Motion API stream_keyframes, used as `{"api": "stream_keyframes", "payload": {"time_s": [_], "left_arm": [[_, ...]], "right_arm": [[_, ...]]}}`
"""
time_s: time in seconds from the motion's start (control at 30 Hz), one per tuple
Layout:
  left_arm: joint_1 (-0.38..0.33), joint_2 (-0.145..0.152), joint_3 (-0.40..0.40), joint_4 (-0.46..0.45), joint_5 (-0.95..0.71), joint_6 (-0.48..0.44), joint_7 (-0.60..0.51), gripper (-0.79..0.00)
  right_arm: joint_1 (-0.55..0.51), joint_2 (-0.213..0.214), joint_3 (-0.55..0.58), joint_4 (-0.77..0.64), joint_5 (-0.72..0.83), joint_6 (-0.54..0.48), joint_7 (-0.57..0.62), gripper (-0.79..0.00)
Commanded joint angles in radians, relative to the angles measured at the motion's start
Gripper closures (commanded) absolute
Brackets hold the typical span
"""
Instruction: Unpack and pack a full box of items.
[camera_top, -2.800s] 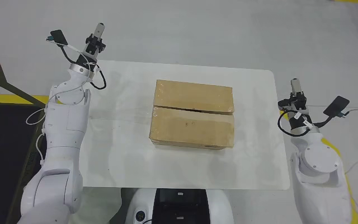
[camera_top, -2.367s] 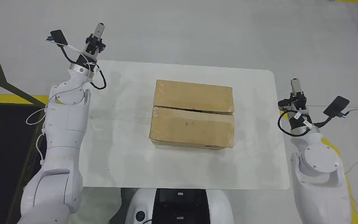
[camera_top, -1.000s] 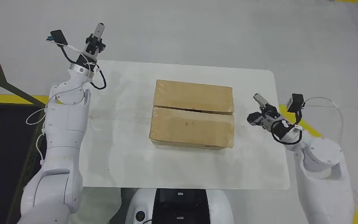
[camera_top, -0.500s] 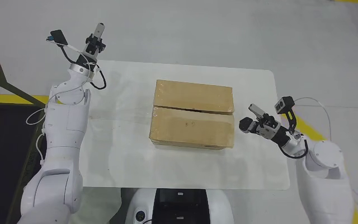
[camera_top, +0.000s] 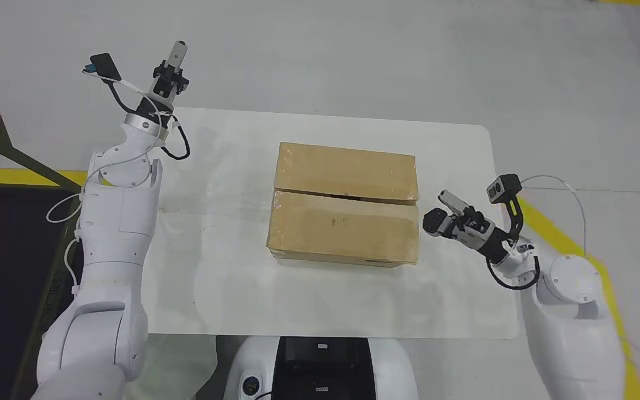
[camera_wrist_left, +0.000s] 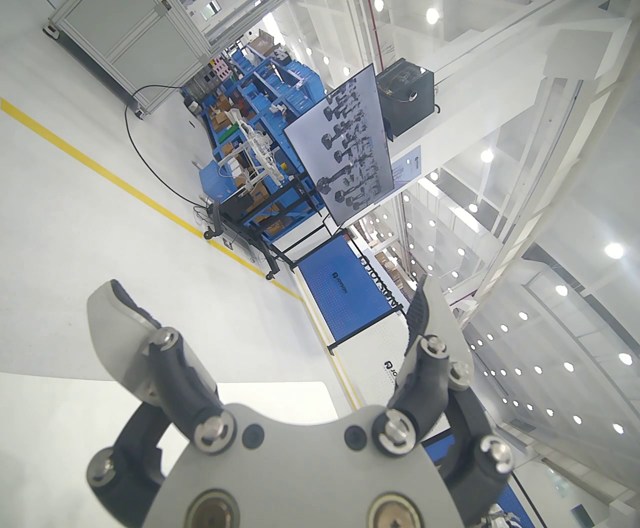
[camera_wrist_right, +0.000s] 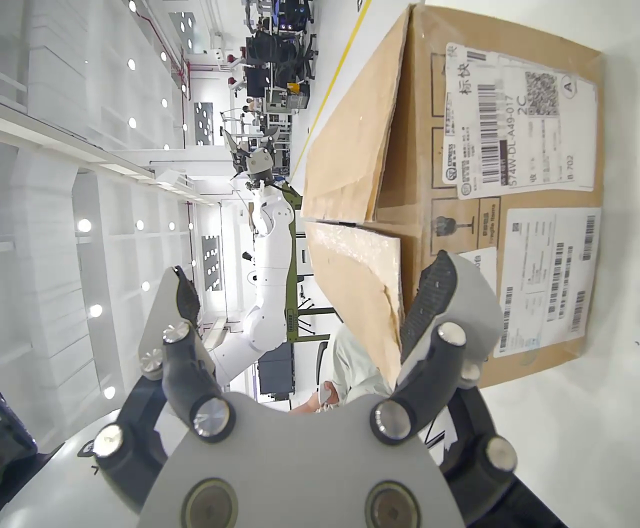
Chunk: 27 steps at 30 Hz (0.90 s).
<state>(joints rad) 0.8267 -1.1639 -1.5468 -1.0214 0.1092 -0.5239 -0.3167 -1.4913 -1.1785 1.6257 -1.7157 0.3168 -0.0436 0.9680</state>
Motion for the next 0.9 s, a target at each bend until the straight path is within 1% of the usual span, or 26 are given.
{"api": "stream_keyframes", "payload": {"time_s": [0.0, 0.33, 0.67, 0.87], "left_arm": [[0.0, 0.0, 0.0, 0.0, 0.0, 0.0, 0.0, -0.785], [0.0, 0.0, 0.0, 0.0, 0.0, 0.0, 0.0, -0.785], [0.0, 0.0, 0.0, 0.0, 0.0, 0.0, 0.0, -0.785], [0.0, 0.0, 0.0, 0.0, 0.0, 0.0, 0.0, -0.785]], "right_arm": [[0.002, 0.001, -0.007, 0.002, -0.013, -0.005, -0.01, -0.785], [-0.007, 0.007, -0.039, -0.014, 0.015, -0.004, 0.005, -0.785], [-0.028, 0.016, -0.025, -0.053, 0.071, -0.009, 0.031, -0.785], [-0.04, 0.023, -0.012, -0.073, 0.119, -0.007, 0.068, -0.785]]}}
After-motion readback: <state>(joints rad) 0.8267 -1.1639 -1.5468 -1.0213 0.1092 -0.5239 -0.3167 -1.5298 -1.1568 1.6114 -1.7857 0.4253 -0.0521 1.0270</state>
